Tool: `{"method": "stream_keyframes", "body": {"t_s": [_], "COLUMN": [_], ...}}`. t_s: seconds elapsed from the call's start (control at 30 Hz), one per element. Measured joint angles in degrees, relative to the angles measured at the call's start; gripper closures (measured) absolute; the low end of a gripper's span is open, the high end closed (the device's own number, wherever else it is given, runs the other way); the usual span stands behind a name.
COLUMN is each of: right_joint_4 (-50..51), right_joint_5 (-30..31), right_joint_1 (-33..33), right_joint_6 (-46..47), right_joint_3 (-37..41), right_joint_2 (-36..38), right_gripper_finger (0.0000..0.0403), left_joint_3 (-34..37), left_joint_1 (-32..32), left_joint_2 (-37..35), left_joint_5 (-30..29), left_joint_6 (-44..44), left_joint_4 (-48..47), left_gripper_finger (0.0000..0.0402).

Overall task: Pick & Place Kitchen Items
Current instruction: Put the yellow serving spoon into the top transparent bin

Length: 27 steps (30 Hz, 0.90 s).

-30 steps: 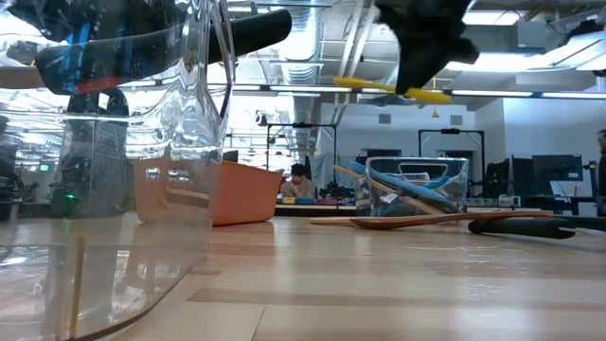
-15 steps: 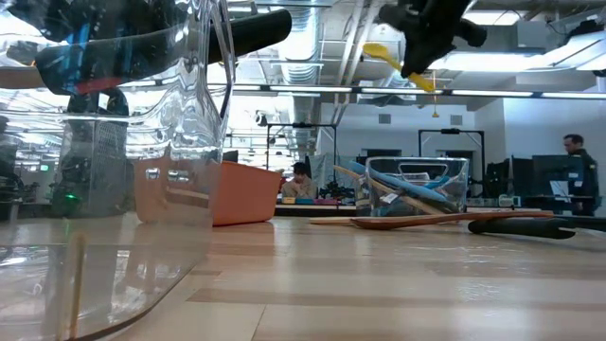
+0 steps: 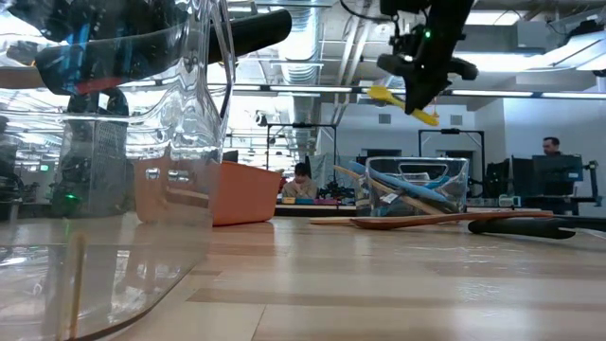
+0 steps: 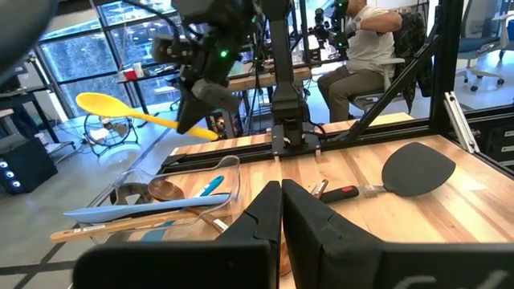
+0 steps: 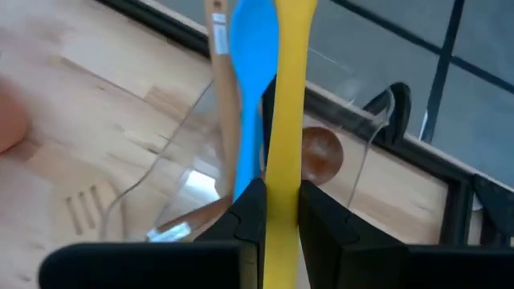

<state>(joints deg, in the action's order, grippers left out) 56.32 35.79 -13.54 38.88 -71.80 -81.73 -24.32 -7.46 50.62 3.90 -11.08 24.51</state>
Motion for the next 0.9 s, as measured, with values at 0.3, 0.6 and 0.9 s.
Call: {"method": "stream_keyframes", "body": {"t_s": [0.3,0.6,0.9], "right_joint_4": [-9.60,-14.07,-19.61], "right_joint_5": [-6.16,-10.87,-14.99], "right_joint_1": [-5.14,-10.39,-13.97], "right_joint_6": [-4.29,-6.05,-7.38], "right_joint_3": [7.32,11.64,16.88], "right_joint_2": [-0.03,-0.03,-0.03], "right_gripper_finger": [0.0362,0.0362,0.0362], "left_joint_3": [0.00,0.00,0.00], "left_joint_1": [0.00,0.00,0.00], "left_joint_2": [-0.01,0.01,0.00], "left_joint_5": [0.00,0.00,0.00], "left_joint_6": [0.01,-0.01,-0.01], "left_joint_4": [-0.01,0.01,0.01], "left_gripper_finger": [0.0401,0.0401,0.0401]}}
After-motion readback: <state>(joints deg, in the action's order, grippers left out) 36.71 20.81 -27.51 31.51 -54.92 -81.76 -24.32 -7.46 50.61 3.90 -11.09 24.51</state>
